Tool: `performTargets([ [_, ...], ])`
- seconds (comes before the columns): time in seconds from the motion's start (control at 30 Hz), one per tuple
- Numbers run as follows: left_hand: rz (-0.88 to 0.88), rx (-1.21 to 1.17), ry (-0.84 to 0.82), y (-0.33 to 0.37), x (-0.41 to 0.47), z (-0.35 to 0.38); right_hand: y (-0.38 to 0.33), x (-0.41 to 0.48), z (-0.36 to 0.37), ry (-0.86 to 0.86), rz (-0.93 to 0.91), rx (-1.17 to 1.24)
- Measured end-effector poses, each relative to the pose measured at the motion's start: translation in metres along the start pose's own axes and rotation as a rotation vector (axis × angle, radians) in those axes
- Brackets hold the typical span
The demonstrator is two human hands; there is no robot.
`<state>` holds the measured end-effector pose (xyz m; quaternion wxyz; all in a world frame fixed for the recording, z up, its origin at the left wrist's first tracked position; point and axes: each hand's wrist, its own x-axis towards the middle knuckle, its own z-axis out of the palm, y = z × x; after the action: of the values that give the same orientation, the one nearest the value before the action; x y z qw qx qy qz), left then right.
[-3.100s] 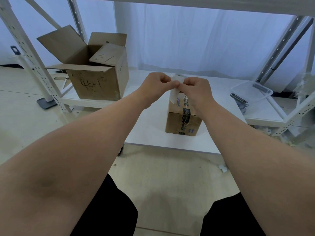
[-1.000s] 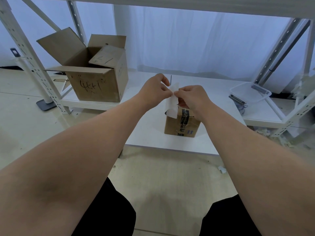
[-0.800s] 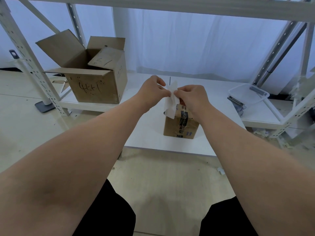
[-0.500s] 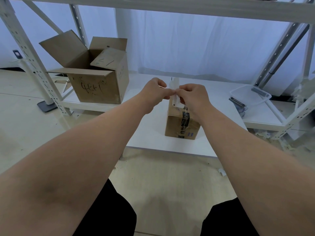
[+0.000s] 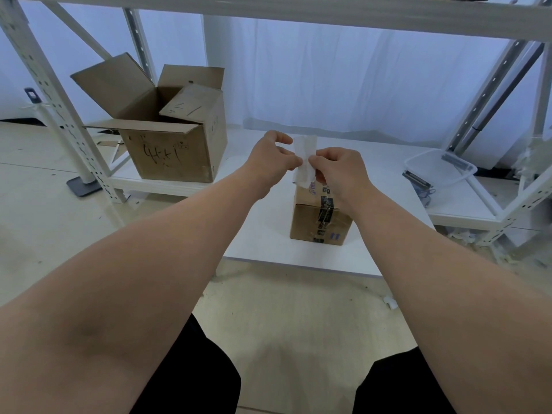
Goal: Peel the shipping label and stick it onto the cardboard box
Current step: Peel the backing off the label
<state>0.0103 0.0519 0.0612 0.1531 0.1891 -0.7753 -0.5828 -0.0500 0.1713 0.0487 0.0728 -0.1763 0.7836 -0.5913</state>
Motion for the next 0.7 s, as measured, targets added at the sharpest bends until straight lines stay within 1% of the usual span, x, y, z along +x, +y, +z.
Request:
performTargets([
  [0.27, -0.008, 0.027, 0.072, -0.0058, 0.0034, -0.0028, 0.0029, 0.0002, 0.0029, 0.003, 0.023, 0.034],
  [0.4, 0.023, 0.079, 0.093, -0.0072, 0.0062, -0.0043, 0.0030, 0.0011, 0.0028, 0.012, 0.023, 0.042],
  [0.57, 0.070, 0.092, 0.068, -0.0067, 0.0044, -0.0035, 0.0005, -0.0005, 0.0031, 0.018, 0.017, 0.046],
  [0.7, 0.063, 0.083, -0.010, -0.0038, 0.0010, -0.0024, -0.0021, -0.0022, 0.0032, 0.015, 0.002, 0.063],
])
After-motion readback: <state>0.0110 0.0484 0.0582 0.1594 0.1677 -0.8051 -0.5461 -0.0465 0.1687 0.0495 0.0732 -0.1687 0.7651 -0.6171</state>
